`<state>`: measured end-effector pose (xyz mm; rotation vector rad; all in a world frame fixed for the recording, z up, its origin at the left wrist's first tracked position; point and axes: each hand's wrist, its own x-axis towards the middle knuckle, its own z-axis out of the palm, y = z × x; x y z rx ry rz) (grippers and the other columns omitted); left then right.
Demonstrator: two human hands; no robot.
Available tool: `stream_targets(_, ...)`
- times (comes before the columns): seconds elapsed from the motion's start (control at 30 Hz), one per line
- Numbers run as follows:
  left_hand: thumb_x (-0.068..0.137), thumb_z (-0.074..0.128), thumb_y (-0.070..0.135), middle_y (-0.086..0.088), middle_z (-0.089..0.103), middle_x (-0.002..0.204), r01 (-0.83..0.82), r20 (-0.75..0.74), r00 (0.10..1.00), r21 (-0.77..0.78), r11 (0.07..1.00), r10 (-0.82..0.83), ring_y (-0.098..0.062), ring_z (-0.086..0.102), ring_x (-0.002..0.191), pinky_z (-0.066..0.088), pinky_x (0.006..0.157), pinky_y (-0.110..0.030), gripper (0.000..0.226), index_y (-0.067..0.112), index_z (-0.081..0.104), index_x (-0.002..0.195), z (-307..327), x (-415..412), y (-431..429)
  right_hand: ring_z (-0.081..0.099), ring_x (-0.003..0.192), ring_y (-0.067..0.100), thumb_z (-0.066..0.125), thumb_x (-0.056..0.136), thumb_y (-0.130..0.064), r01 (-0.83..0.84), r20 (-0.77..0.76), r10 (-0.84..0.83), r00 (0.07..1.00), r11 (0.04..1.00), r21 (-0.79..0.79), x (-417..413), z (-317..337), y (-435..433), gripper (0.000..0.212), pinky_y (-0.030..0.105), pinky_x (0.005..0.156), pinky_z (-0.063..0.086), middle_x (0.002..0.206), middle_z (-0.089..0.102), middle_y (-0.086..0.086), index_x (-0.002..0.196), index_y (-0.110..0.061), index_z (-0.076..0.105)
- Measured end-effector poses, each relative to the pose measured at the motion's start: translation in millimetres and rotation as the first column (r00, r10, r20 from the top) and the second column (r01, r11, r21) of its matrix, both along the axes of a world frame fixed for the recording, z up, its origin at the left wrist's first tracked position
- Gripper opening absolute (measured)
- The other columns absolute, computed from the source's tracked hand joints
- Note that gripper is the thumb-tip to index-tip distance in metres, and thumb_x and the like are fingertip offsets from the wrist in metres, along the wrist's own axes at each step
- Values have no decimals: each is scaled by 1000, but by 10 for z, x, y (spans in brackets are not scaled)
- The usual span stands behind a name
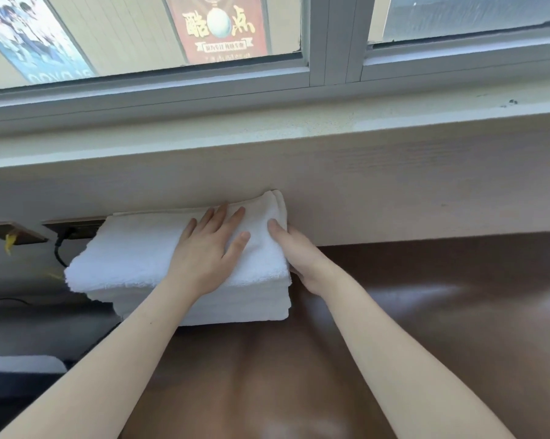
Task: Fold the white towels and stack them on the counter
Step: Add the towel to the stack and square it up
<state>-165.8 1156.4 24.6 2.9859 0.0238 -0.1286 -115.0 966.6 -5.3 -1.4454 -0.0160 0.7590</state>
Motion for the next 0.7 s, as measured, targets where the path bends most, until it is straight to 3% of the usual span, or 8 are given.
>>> stream_targets(0.1,91,-3,65,-3,24,164,-123,38,992,17,992,122,-23,18,151,12,120,-46,78,34,27,155,-3,-112,297,62,115,14,46,102,-44,33,23,-31,999,994,-103,8,69,19,46,28,96,49,126,66,-2,137,-15,54)
stream_targets(0.2,93,10,60,-10,50,145,-328,139,936,-1,945,324,-32,43,133,31,104,-54,75,19,49,141,6,-271,808,66,96,9,55,99,-39,64,9,-63,998,991,-120,25,181,-40,35,23,79,52,111,71,-3,122,-13,64)
stream_targets(0.27,97,22,59,-13,52,141,-500,122,856,-53,864,503,-39,48,126,36,99,-55,67,15,51,138,28,-371,1181,65,84,4,58,98,-33,111,23,-109,994,986,-121,22,201,-59,26,18,69,51,100,71,-4,111,-13,67)
stream_targets(0.33,100,32,59,-18,49,145,-645,-4,749,-231,728,662,-42,48,126,37,101,-51,64,13,48,141,86,-409,1408,65,74,2,59,98,-29,143,32,-140,990,982,-123,17,206,-44,17,14,61,50,90,70,-5,98,-15,68)
stream_targets(0.4,102,32,58,-23,54,135,-695,-84,689,-356,625,720,-40,51,114,38,93,-45,61,9,55,129,139,-396,1505,65,70,3,60,98,-26,173,37,-169,985,978,-121,-1,215,-17,16,13,57,51,85,70,-4,90,-15,68)
stream_targets(0.5,99,36,63,-24,60,116,-699,-72,649,-448,557,757,-41,54,104,40,87,-46,70,2,62,122,157,-357,1577,67,76,13,63,96,-26,219,32,-216,976,969,-118,-51,295,14,17,22,68,55,88,72,1,89,-11,69)
stream_targets(0.6,91,46,70,-29,62,105,-698,-67,599,-532,480,798,-45,58,96,46,86,-50,78,-3,64,112,138,-302,1622,65,82,20,67,92,-25,269,37,-267,963,956,-119,-54,314,23,31,43,89,55,106,73,19,102,4,70)
stream_targets(0.7,82,51,77,-24,64,106,-653,-13,570,-615,443,821,-43,59,98,47,88,-50,77,5,66,105,126,-290,1621,67,86,22,67,93,-22,304,62,-298,952,944,-128,-16,264,42,20,41,88,55,103,74,17,89,-3,72)
